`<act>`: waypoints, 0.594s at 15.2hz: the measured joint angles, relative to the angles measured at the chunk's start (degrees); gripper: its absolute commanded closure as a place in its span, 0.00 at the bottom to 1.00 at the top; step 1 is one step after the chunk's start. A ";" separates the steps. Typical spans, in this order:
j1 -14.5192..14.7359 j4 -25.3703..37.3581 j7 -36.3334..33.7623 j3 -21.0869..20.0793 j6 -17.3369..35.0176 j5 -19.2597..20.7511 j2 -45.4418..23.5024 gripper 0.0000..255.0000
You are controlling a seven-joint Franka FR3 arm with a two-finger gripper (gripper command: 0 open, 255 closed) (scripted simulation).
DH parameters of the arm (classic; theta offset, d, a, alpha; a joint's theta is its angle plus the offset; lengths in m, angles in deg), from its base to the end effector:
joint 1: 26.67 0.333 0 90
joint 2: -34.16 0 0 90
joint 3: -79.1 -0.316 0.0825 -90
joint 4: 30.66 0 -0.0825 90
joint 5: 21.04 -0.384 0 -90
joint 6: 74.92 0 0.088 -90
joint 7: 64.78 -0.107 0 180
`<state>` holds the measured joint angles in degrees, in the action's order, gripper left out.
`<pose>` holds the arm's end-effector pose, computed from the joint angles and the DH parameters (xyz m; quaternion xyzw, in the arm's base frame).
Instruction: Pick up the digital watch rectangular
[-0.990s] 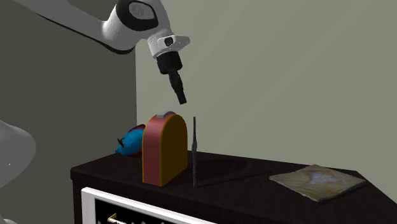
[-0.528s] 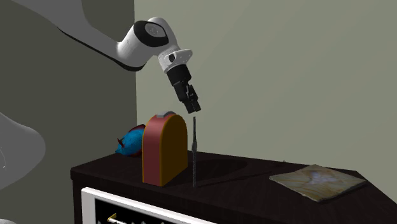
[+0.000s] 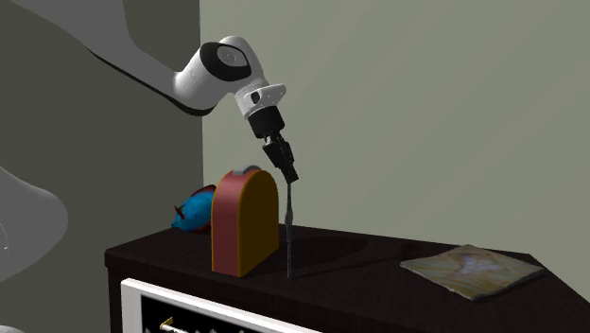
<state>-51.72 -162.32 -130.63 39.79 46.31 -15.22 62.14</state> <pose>0.4364 0.1358 0.5141 0.8819 -0.4177 0.1986 0.0912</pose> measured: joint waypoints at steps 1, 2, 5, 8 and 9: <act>0.01 -0.02 0.00 0.00 0.02 0.00 0.02 1.00; 0.01 -0.03 0.00 0.01 0.03 -0.01 0.02 1.00; 0.01 -0.04 0.00 0.01 0.04 -0.01 0.03 1.00; 0.01 0.29 0.03 0.00 -0.27 -0.01 0.00 1.00; -0.02 0.88 0.22 0.12 -0.86 -0.02 -0.01 1.00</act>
<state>-51.74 -161.44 -130.40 39.91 45.46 -15.25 62.13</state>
